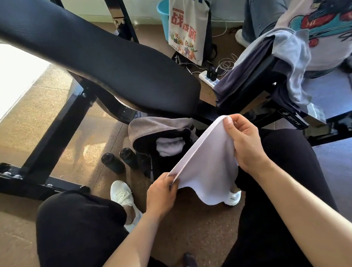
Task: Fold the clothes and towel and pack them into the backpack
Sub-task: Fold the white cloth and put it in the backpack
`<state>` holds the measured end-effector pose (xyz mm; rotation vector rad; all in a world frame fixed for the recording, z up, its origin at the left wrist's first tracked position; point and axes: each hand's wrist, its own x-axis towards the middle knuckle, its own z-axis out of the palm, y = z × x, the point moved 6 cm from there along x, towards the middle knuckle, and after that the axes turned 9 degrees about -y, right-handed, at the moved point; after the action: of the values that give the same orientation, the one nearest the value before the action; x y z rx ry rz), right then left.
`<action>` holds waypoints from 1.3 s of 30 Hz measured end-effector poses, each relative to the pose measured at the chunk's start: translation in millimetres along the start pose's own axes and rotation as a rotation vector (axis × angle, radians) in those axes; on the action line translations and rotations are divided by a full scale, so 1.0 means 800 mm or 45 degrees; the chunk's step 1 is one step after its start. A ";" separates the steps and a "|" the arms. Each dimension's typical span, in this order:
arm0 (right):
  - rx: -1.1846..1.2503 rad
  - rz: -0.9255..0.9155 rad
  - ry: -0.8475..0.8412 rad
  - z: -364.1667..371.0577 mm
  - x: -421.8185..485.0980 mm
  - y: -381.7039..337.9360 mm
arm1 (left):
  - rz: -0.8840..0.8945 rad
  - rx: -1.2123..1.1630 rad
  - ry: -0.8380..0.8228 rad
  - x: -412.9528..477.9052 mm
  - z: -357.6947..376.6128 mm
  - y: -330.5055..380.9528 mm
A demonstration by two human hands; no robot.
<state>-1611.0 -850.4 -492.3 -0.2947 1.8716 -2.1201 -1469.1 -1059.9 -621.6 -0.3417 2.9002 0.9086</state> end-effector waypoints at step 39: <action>-0.355 0.156 -0.107 0.052 -0.023 0.045 | -0.227 -0.886 0.512 -0.042 -0.145 0.012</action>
<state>-1576.1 -886.1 -521.4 -0.3144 2.0779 -1.7411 -1440.2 -1112.3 -515.9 -0.8995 2.6867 1.9872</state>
